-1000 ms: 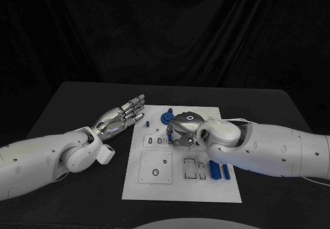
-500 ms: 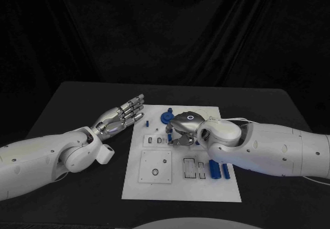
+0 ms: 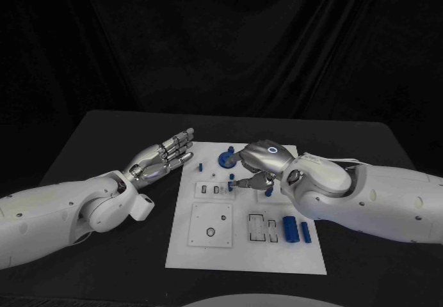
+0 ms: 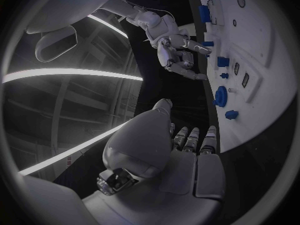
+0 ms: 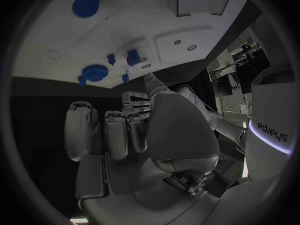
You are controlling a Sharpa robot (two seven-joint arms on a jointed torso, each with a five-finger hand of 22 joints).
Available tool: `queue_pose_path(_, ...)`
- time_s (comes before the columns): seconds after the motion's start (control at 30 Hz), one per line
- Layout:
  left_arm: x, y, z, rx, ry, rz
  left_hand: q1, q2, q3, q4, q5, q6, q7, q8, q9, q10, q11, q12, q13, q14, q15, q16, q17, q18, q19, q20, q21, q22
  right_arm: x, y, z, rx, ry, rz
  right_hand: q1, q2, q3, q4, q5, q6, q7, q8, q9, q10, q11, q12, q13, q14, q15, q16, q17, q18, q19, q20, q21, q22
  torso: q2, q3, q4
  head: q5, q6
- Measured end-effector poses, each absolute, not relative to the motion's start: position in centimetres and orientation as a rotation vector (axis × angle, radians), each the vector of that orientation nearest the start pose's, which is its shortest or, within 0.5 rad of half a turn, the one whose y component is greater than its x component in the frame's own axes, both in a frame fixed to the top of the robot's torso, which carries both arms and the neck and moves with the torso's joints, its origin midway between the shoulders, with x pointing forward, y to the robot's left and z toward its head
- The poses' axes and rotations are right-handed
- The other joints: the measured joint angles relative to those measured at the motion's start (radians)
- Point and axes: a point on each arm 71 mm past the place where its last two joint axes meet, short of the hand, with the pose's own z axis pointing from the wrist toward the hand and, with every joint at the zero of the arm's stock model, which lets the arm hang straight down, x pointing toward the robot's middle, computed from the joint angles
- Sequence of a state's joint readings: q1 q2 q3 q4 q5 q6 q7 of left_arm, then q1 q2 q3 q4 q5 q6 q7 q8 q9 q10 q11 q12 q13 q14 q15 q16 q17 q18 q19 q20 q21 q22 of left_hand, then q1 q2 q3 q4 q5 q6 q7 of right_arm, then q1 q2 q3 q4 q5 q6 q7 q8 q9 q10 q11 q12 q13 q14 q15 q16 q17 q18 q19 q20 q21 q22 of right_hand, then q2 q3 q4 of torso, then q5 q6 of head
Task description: Assemble the parts on the task board
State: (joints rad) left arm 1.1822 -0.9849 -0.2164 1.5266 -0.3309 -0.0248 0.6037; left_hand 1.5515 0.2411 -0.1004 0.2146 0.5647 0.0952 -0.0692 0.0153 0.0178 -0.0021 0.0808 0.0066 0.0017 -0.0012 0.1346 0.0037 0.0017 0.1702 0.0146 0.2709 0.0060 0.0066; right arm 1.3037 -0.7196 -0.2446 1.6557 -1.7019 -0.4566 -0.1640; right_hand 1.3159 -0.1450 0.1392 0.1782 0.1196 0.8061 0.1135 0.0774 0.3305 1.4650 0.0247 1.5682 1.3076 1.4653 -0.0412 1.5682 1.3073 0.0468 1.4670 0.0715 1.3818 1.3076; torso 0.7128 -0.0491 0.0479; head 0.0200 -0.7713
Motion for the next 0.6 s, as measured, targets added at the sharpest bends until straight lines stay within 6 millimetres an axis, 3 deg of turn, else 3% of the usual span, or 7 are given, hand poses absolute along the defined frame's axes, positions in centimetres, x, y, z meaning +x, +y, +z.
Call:
queue_pose_path(0.13, 43.8, 26.4, -22.7, -0.689, 1.595, -1.606, -0.023, -0.046, -0.022, 0.004, 0.003, 0.028, 0.027, 0.006, 0.004, 0.003, 0.024, 0.0, 0.0, 0.001, 0.025, 0.0, 0.0, 0.0, 0.021, 0.021, 0.019, 0.011, 43.6, -12.3, -16.0, -0.482, 1.389, 0.762, 0.0, 0.0, -0.006, 0.014, 0.0, 0.006, -0.002, 0.005, -0.002, 0.0, 0.0, 0.0, 0.0, 0.0, 0.0, 0.0, 0.001, 0.0, 0.0, 0.0, 0.001, 0.0, -0.002, 0.0007, -0.0029, 0.004, 0.001)
queue_pose_path(0.2, 43.8, 26.5, -22.5, -0.687, 1.574, -1.587, -0.035, -0.079, -0.045, 0.02, 0.006, 0.053, 0.035, 0.012, 0.006, 0.027, 0.048, 0.0, 0.005, 0.016, 0.045, 0.001, 0.002, 0.0, 0.054, 0.024, 0.042, 0.023, 43.8, -13.5, -15.0, -0.461, 1.354, 0.76, 0.0, 0.0, -0.007, 0.025, 0.0, 0.006, -0.002, 0.005, -0.006, 0.0, 0.0, 0.0, 0.0, 0.0, 0.0, 0.0, 0.001, 0.0, -0.004, -0.004, 0.007, 0.0, -0.005, 0.0012, -0.0041, 0.007, 0.001)
queue_pose_path(0.3, 43.8, 26.7, -21.9, -0.681, 1.537, -1.551, -0.032, -0.087, -0.057, 0.04, -0.009, 0.069, 0.044, 0.012, 0.008, 0.057, 0.064, 0.005, 0.014, 0.039, 0.063, 0.011, 0.009, 0.0, 0.093, 0.025, 0.068, 0.035, 44.2, -15.4, -13.7, -0.421, 1.313, 0.747, 0.0, 0.0, -0.005, 0.033, -0.005, 0.006, -0.002, 0.005, -0.009, 0.0, 0.0, 0.0, 0.0, 0.0, 0.0, 0.0, 0.001, 0.0, -0.004, -0.004, 0.007, 0.0, -0.013, 0.0027, -0.0062, 0.014, 0.002)
queue_pose_path(0.37, 43.9, 26.8, -21.4, -0.675, 1.509, -1.522, -0.021, -0.095, -0.049, 0.057, -0.062, 0.071, 0.046, 0.012, 0.008, 0.073, 0.075, 0.005, 0.017, 0.061, 0.075, 0.019, 0.014, -0.001, 0.119, 0.026, 0.086, 0.042, 44.4, -16.6, -13.2, -0.395, 1.298, 0.737, 0.0, 0.0, -0.002, 0.036, -0.005, 0.006, -0.002, 0.005, -0.009, 0.0, 0.0, 0.0, 0.0, 0.0, 0.0, 0.0, 0.001, 0.0, -0.004, -0.004, 0.007, 0.0, -0.019, 0.0046, -0.008, 0.015, 0.002)
queue_pose_path(0.43, 44.1, 26.8, -20.8, -0.669, 1.487, -1.492, -0.001, -0.095, -0.037, 0.069, -0.148, 0.072, 0.052, 0.012, 0.008, 0.087, 0.083, 0.006, 0.019, 0.104, 0.083, 0.037, 0.021, -0.032, 0.149, 0.025, 0.106, 0.049, 44.5, -17.7, -13.0, -0.375, 1.29, 0.726, 0.001, 0.001, -0.004, 0.04, -0.005, 0.006, -0.002, 0.005, -0.009, 0.0, 0.0, 0.0, 0.0, 0.0, 0.0, 0.0, 0.001, 0.0, -0.004, -0.004, 0.012, 0.0, -0.026, 0.0079, -0.0105, 0.018, 0.003)
queue_pose_path(0.5, 44.4, 26.8, -19.9, -0.657, 1.475, -1.447, 0.016, -0.096, -0.02, 0.071, -0.234, 0.062, 0.074, 0.012, 0.008, 0.104, 0.103, 0.012, 0.021, 0.203, 0.112, 0.093, 0.038, -0.04, 0.2, 0.022, 0.136, 0.059, 44.6, -18.7, -12.8, -0.356, 1.283, 0.717, 0.008, 0.005, 0.0, 0.044, -0.005, 0.007, -0.001, 0.005, -0.009, 0.0, 0.0, 0.0, 0.0, 0.0, 0.0, 0.0, 0.001, 0.0, -0.004, -0.004, 0.012, 0.0, -0.033, 0.0119, -0.0132, 0.019, 0.004)
queue_pose_path(0.6, 45.0, 26.5, -18.7, -0.634, 1.495, -1.373, -0.006, -0.106, -0.019, 0.072, -0.309, 0.062, 0.103, 0.012, 0.008, 0.135, 0.148, 0.017, 0.027, 0.34, 0.145, 0.195, 0.062, -0.08, 0.267, 0.02, 0.176, 0.073, 44.6, -20.0, -12.7, -0.337, 1.268, 0.708, 0.026, 0.011, 0.005, 0.053, -0.005, 0.013, 0.005, 0.009, -0.009, 0.0, 0.0, 0.0, 0.0, 0.0, 0.0, 0.0, 0.001, 0.0, -0.004, -0.004, 0.017, 0.0, -0.041, 0.019, -0.0153, 0.017, 0.001)
